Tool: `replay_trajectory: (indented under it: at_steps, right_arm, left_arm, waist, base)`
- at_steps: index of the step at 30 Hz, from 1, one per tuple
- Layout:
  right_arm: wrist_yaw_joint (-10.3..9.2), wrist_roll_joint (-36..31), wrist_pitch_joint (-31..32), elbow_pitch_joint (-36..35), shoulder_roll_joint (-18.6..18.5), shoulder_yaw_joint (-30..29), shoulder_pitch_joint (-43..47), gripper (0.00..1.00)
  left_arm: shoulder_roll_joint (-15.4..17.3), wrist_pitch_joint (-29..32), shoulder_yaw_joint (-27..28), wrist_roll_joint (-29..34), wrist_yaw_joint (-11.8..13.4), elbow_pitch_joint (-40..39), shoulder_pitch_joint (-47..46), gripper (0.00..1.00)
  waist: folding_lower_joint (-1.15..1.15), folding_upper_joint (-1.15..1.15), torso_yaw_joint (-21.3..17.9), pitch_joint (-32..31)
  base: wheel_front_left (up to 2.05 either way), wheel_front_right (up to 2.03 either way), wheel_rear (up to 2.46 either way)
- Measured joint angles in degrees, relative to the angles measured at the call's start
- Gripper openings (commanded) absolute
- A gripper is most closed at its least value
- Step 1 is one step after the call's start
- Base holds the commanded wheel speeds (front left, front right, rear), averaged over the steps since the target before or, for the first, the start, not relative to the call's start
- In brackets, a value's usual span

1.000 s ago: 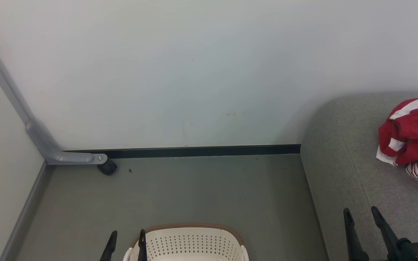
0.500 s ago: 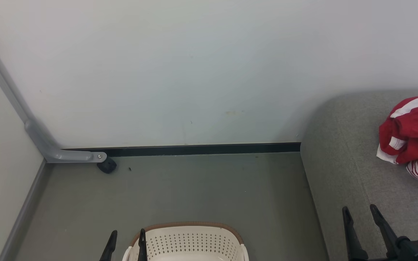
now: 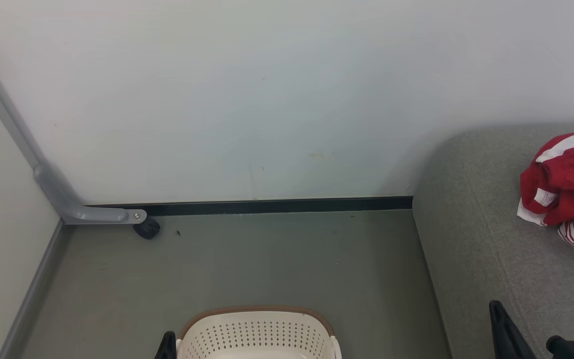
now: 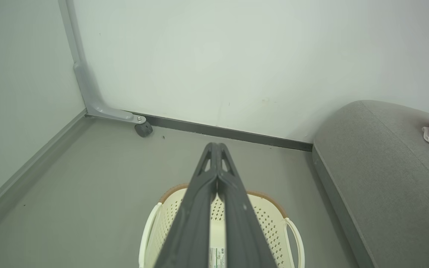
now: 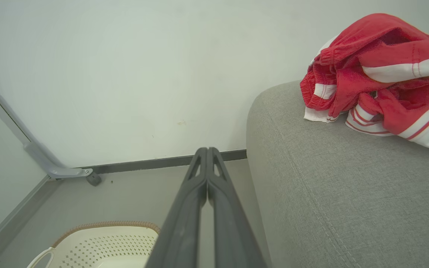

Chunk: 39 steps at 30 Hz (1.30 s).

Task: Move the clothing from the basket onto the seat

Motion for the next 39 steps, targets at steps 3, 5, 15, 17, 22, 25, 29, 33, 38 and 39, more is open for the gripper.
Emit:
replay_trajectory:
  at_steps: [3, 5, 15, 17, 22, 25, 29, 33, 38, 39]
  right_arm:
    - [0.27, 2.69, 0.68, 0.48, 0.21, -0.58, -0.07, 0.00]
    - [0.44, 4.54, 1.01, 0.67, 0.36, -0.89, -0.10, 0.00]
    - [0.96, 13.78, 3.31, 1.07, 0.90, -2.33, -0.35, 0.00]
    - [1.14, 15.39, 3.47, 1.19, 1.03, -2.64, -0.47, 0.00]
    - [1.44, 19.58, 4.59, 1.48, 1.53, -3.33, -0.80, 0.00]
    - [1.52, 21.86, 5.28, 1.60, 1.64, -3.74, -1.40, 0.00]
    - [1.82, 25.91, 6.14, 1.88, 1.89, -4.59, -1.40, 0.00]
    - [2.04, 29.17, 7.00, 2.14, 2.16, -5.12, -1.42, 0.00]
    - [2.46, 33.26, 7.94, 2.40, 2.48, -5.87, -1.53, 0.00]
    - [2.50, 34.19, 8.01, 2.45, 2.55, -6.02, -1.61, 0.00]
  left_arm:
    - [-0.08, 0.77, 0.49, -2.37, -0.25, 0.09, -0.02, 0.00]
    - [-0.11, 1.33, 0.87, -4.63, -0.73, 0.10, -0.04, 0.00]
    - [-0.19, 3.43, 3.09, -12.25, -2.23, 0.20, -0.23, 0.00]
    - [-0.19, 4.06, 3.56, -13.27, -2.44, 0.22, -0.25, 0.00]
    - [-0.22, 5.17, 4.43, -16.96, -3.24, 0.25, -0.38, 0.00]
    - [-0.27, 5.84, 5.21, -19.54, -3.32, 0.27, -0.72, 0.00]
    - [-0.34, 6.92, 6.05, -23.26, -4.33, 0.32, -1.27, 0.00]
    - [-0.38, 7.70, 7.03, -26.22, -4.78, 0.34, -1.30, 0.00]
    - [-0.43, 8.75, 7.91, -29.94, -5.75, 0.38, -1.49, 0.00]
    - [-0.44, 8.92, 8.10, -30.51, -5.76, 0.42, -1.55, 0.00]
  waist:
    - [0.00, 0.00, -0.01, -0.05]
    - [0.00, 0.00, -0.01, -0.09]
    - [0.00, 0.00, -0.03, -0.24]
    - [0.00, 0.00, -0.04, -0.27]
    - [0.00, 0.00, -0.05, -0.33]
    - [0.00, 0.00, -0.06, -0.37]
    - [0.00, 0.00, -0.08, -0.44]
    - [0.00, 0.00, -0.08, -0.49]
    - [0.00, 0.00, -0.09, -0.55]
    - [0.00, 0.00, -0.10, -0.56]
  base:
    - [0.00, 0.00, 0.00]
    - [0.00, 0.00, 0.00]
    - [0.00, 0.00, 0.00]
    - [0.00, 0.00, 0.00]
    - [0.00, 0.00, 0.00]
    - [0.00, 0.00, 0.00]
    - [0.00, 0.00, 0.00]
    - [0.00, 0.00, 0.00]
    - [0.00, 0.00, 0.00]
    - [0.00, 0.00, 0.00]
